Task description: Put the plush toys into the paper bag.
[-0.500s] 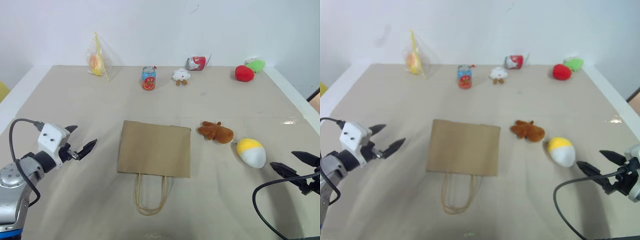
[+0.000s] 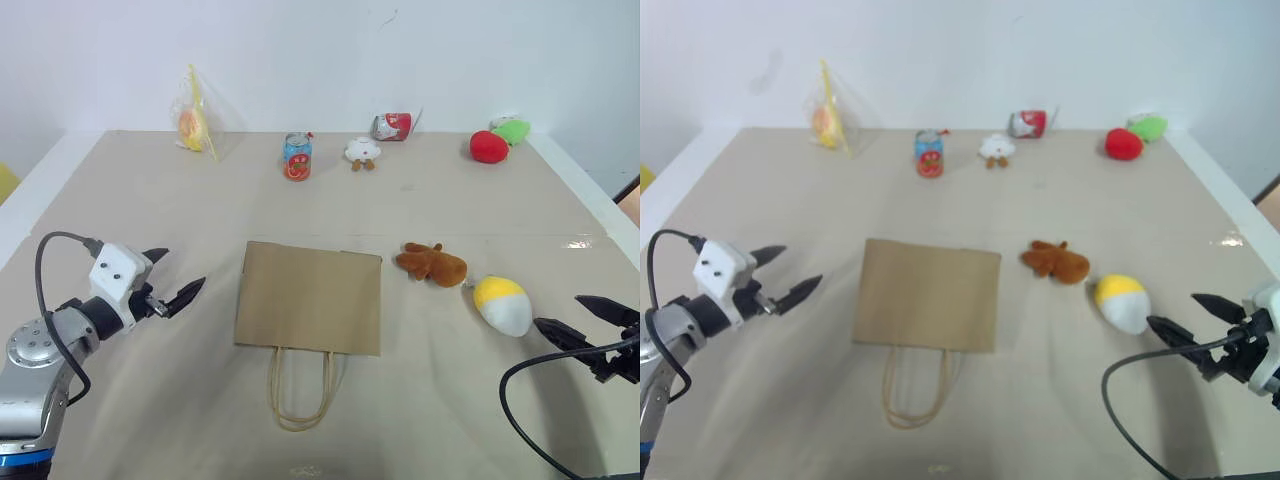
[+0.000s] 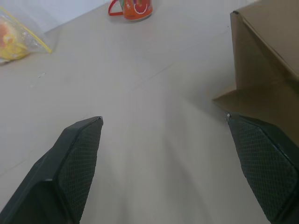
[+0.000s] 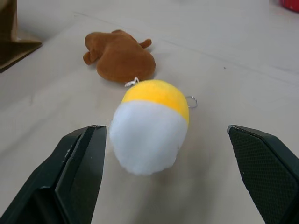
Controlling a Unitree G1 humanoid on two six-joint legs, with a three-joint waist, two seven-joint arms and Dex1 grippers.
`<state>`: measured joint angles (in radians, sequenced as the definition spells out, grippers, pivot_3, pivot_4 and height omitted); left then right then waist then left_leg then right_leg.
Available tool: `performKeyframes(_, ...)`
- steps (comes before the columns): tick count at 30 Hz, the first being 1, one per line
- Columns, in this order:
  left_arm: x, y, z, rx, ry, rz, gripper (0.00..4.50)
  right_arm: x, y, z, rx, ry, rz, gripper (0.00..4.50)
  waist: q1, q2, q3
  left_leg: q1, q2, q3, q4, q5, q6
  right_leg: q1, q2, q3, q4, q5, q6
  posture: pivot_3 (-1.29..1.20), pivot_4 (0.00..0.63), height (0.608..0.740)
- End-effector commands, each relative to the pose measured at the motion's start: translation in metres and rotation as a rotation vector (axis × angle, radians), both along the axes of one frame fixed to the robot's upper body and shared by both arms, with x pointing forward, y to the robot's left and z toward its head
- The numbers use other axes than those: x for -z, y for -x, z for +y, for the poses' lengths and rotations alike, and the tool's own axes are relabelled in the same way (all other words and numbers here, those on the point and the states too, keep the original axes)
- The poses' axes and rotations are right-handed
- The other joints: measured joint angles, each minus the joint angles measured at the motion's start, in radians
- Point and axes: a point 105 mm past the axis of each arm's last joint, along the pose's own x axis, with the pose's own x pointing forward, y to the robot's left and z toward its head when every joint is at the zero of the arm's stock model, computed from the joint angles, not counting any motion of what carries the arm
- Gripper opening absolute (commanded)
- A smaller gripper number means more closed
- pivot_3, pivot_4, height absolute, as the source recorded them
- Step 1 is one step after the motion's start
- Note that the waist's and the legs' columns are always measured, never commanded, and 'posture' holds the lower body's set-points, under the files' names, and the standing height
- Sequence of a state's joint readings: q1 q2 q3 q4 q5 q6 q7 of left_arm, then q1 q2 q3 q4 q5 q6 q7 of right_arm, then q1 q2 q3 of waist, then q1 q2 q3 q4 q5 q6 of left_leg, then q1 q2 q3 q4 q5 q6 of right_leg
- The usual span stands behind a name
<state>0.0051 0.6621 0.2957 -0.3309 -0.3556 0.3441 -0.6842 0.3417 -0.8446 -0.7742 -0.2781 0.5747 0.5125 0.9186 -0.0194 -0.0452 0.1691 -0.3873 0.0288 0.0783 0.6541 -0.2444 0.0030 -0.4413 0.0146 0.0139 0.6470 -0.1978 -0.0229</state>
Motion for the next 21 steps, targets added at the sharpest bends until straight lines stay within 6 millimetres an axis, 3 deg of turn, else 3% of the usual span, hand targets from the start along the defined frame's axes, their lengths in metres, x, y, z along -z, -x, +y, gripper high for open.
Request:
performKeyframes(1,-0.012,0.000,-0.008,0.036,-0.002,-0.051,4.39,-0.015,-0.009,0.012,-0.069,0.022,-0.054,4.50,-0.001,0.000,0.000,0.000,0.000,0.000,0.000,0.000,0.000,0.000,0.000,0.000,0.000,0.000,0.000,0.00,0.150,0.740)
performKeyframes(5,-0.016,-0.001,-0.016,0.061,0.010,-0.068,4.39,-0.033,-0.026,0.047,-0.219,-0.011,-0.116,4.50,-0.004,0.000,0.000,0.001,0.000,0.001,0.000,0.000,0.000,0.000,0.000,0.001,0.000,0.001,0.001,0.00,0.150,0.740)
performKeyframes(8,-0.015,0.005,-0.029,0.118,0.002,-0.074,4.39,-0.046,-0.034,0.104,-0.461,-0.067,-0.136,4.50,-0.005,0.000,0.000,0.001,0.000,0.000,0.000,0.000,0.001,0.001,0.001,0.001,0.000,0.002,0.002,0.00,0.150,0.740)
performKeyframes(10,-0.014,0.009,-0.037,0.155,-0.006,-0.072,4.39,-0.048,-0.030,0.140,-0.640,-0.102,-0.116,4.50,-0.005,0.000,0.000,0.001,0.002,0.000,0.000,0.000,0.001,0.000,0.002,0.001,0.000,0.002,0.003,0.00,0.150,0.740)
performKeyframes(13,-0.012,0.013,-0.045,0.200,-0.006,-0.067,4.39,-0.042,-0.015,0.177,-0.879,-0.111,-0.048,4.50,0.001,0.000,0.000,0.000,0.002,-0.001,0.000,0.000,0.000,0.000,0.003,0.000,0.000,0.001,0.001,0.00,0.150,0.740)
performKeyframes(16,-0.013,0.019,-0.056,0.279,-0.025,-0.070,4.39,-0.038,0.000,0.200,-1.087,-0.102,0.008,4.50,0.003,0.000,0.000,-0.002,0.001,-0.002,0.000,-0.001,0.000,-0.001,0.002,-0.001,0.000,0.000,0.001,0.00,0.150,0.740)
performKeyframes(21,-0.018,0.037,-0.081,0.504,-0.115,-0.119,4.39,-0.045,0.009,0.216,-1.261,-0.078,0.010,4.50,0.002,0.000,0.000,-0.002,0.000,0.000,0.001,-0.001,0.001,-0.001,-0.001,0.000,0.000,0.001,0.002,0.00,0.150,0.740)
